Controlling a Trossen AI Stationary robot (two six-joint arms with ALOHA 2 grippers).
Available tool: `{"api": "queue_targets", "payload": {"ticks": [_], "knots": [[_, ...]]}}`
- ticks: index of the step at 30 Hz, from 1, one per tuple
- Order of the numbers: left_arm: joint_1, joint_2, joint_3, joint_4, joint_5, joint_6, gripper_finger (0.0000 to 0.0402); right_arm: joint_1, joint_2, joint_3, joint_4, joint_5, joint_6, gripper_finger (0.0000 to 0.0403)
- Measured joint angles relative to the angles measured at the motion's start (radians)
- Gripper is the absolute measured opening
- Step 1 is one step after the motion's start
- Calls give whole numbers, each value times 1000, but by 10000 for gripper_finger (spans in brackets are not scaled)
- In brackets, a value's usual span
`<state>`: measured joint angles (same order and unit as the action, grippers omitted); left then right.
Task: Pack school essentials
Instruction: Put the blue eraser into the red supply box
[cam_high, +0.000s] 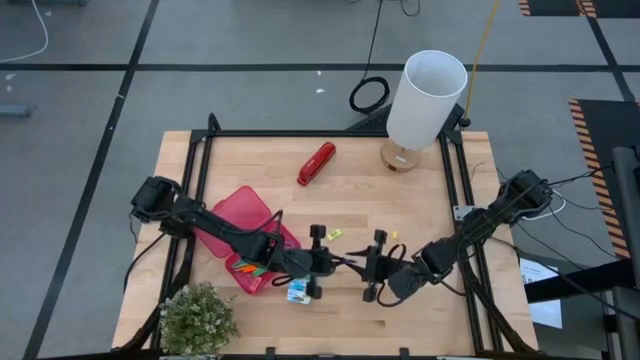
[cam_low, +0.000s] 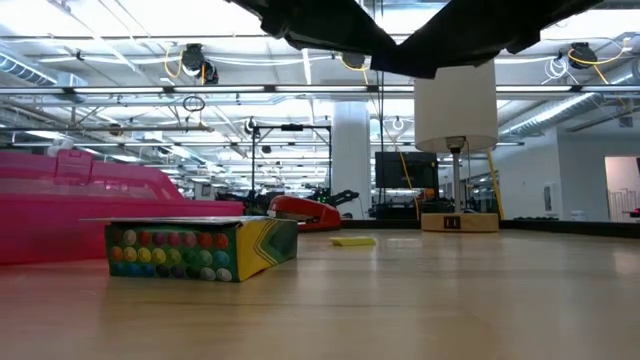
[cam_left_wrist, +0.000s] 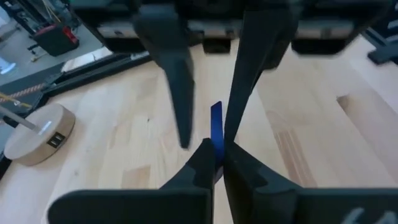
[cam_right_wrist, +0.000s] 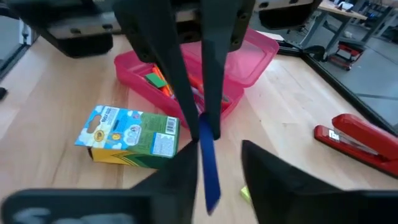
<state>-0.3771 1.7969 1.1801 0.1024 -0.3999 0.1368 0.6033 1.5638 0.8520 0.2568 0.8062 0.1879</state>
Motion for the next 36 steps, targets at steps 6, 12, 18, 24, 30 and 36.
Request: {"api": "queue_targets", "payload": {"ticks": [6, 12, 18, 24, 30, 36], "knots": [[-12, -2, 0, -66, -11, 4, 24, 0, -23, 2, -32, -54, 58, 235], [-25, -59, -1, -203, -61, -39, 11, 3, -83, 2, -118, -128, 104, 329], [-72, -142, -1, -349, -121, -88, 18, 22, -116, 2, -211, -131, 141, 346], [-129, -214, -1, -522, -188, -161, 10, 40, -116, 2, -234, -132, 141, 333], [-178, -266, -1, -686, -221, -254, 17, 40, -116, 2, -241, -132, 141, 325], [-227, -304, -1, -873, -222, -360, 10, 40, -116, 2, -240, -132, 141, 324]]}}
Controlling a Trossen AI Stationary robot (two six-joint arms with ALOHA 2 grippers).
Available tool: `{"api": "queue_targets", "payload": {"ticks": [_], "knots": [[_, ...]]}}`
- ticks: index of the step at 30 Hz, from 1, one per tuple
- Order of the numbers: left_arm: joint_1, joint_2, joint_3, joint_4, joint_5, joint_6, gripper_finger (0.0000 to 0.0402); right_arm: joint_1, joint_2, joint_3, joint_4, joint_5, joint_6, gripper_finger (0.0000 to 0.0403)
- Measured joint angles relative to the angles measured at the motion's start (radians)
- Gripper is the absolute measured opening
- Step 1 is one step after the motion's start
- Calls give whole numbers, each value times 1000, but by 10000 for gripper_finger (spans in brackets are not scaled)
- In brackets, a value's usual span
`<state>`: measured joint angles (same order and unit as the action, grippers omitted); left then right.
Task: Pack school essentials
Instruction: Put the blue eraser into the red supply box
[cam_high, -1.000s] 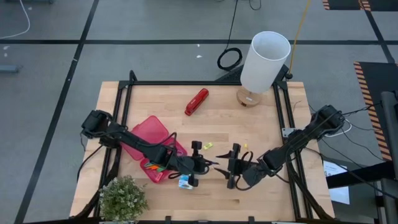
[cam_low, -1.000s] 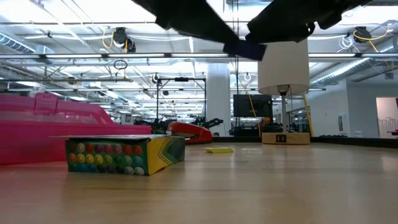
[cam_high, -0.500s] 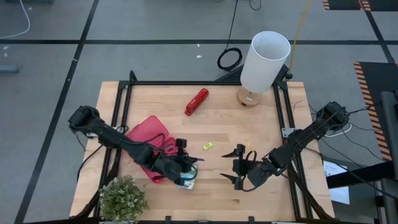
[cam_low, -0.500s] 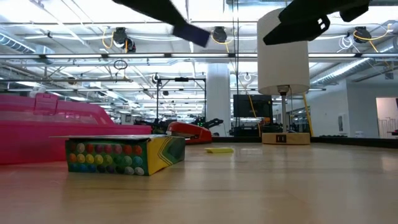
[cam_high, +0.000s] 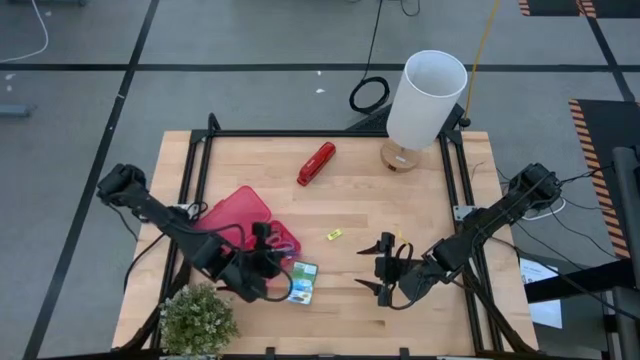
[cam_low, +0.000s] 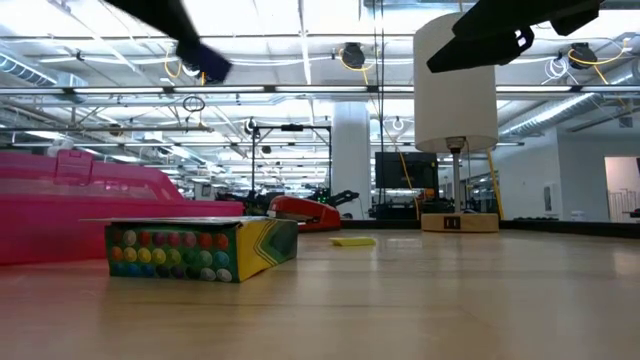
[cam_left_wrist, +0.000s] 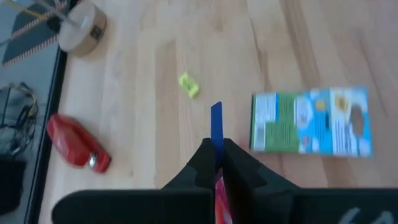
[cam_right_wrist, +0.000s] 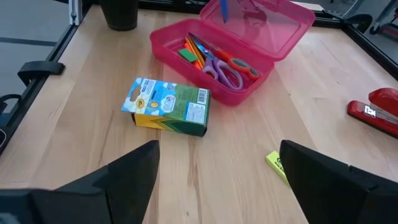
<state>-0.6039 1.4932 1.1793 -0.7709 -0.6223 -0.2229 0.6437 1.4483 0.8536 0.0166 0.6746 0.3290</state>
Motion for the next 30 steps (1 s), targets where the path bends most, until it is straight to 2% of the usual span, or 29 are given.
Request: {"api": "queue_targets", "payload": {"ticks": [5, 9, 14, 19, 26, 30], "knots": [[-38, -3, 0, -171, 7, -113, 13, 0, 0, 0, 0, 0, 0, 324], [-55, -3, 0, -234, 54, -164, 9, 0, 0, 0, 1, 0, 0, 324], [-73, 1, 0, -246, 120, -164, 17, 0, 0, 0, 1, 0, 0, 324], [-73, 30, 0, -252, 162, -152, 7, 0, 0, 0, 1, 0, 0, 324], [-71, 88, -24, -257, 235, -90, 16, 0, 0, 0, 1, 0, 0, 324], [-61, 114, -42, -259, 241, -84, 9, 0, 0, 0, 1, 0, 0, 324]]}}
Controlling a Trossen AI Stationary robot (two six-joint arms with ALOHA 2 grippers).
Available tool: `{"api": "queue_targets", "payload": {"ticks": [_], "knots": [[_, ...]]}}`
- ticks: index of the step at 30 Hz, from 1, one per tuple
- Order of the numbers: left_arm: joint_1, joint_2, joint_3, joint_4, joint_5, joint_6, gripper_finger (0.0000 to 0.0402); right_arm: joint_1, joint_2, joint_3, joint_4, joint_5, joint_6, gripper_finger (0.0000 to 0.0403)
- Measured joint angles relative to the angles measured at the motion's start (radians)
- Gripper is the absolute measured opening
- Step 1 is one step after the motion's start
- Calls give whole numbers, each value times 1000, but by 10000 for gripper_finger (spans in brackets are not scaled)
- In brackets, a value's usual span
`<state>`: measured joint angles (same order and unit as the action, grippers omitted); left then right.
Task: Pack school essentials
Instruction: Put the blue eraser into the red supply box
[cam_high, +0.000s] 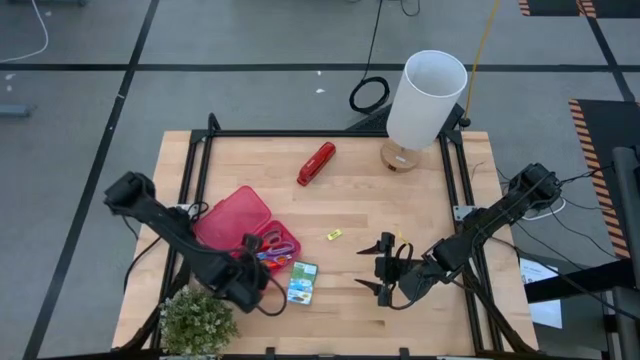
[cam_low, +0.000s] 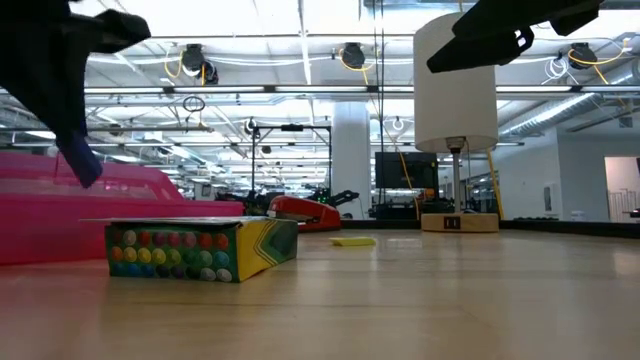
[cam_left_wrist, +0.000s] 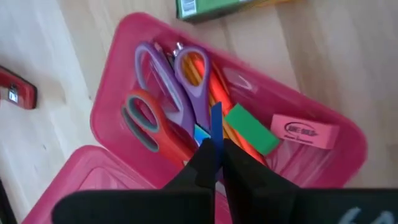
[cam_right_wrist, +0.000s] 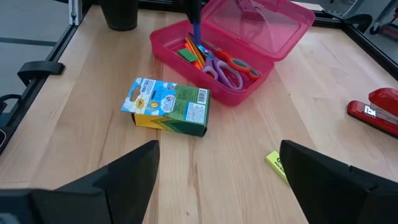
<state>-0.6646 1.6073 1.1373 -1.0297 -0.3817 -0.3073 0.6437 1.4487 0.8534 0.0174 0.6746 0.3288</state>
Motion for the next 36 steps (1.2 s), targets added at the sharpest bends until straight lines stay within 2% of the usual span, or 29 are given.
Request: {"api": "queue_targets", "payload": {"ticks": [16, 20, 26, 29, 36], "knots": [[25, 16, -61, 72, 33, 37, 29, 0, 0, 0, 0, 0, 0, 325], [24, 16, -61, 89, 32, 57, 55, 0, 0, -1, 0, 0, 0, 325], [14, 16, -61, 108, 23, 77, 115, 0, 0, -1, 0, 0, 0, 325], [15, 16, -61, 108, 51, 77, 143, 0, 0, -1, 0, 0, 0, 325], [15, 16, -61, 110, 123, 40, 164, 0, 0, -1, 0, 0, 0, 325]]}}
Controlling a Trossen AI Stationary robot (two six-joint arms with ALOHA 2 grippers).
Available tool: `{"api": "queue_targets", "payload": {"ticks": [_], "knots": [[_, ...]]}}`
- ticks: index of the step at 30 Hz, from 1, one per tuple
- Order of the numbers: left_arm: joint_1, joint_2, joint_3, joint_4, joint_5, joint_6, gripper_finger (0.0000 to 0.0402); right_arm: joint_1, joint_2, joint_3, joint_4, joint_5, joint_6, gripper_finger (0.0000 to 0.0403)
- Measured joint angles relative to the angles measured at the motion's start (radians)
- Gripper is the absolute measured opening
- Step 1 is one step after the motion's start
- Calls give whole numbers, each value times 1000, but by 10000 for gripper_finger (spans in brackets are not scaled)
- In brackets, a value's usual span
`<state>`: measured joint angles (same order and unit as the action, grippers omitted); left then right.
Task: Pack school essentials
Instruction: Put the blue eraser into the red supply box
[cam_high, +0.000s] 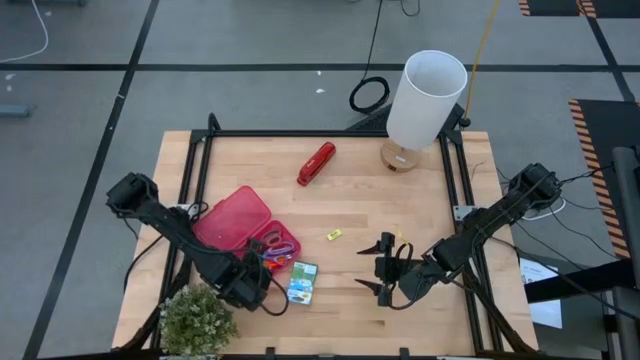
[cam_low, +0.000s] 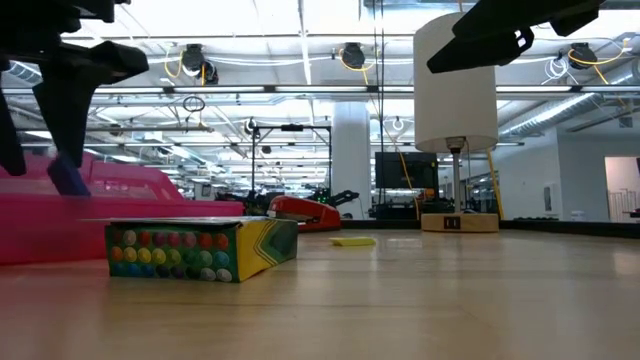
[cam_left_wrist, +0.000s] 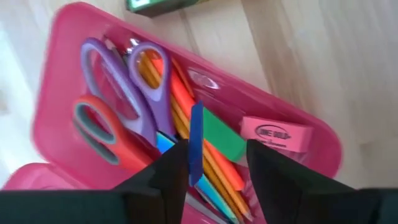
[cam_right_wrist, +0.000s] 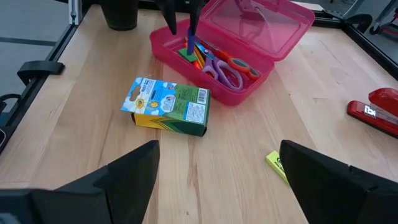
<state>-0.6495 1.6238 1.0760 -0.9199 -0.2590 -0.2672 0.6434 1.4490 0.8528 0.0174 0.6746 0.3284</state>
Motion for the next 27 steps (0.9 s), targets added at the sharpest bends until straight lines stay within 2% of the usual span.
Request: {"api": "queue_targets", "payload": {"ticks": [15, 22, 27], "knots": [[1, 0, -2, 7, 101, 2, 152, 0, 0, 0, 0, 0, 0, 325], [8, 0, -9, -3, -43, -14, 152, 0, 0, 0, 0, 0, 0, 325], [8, -1, -9, -8, -41, 0, 152, 0, 0, 0, 0, 0, 0, 325]]}}
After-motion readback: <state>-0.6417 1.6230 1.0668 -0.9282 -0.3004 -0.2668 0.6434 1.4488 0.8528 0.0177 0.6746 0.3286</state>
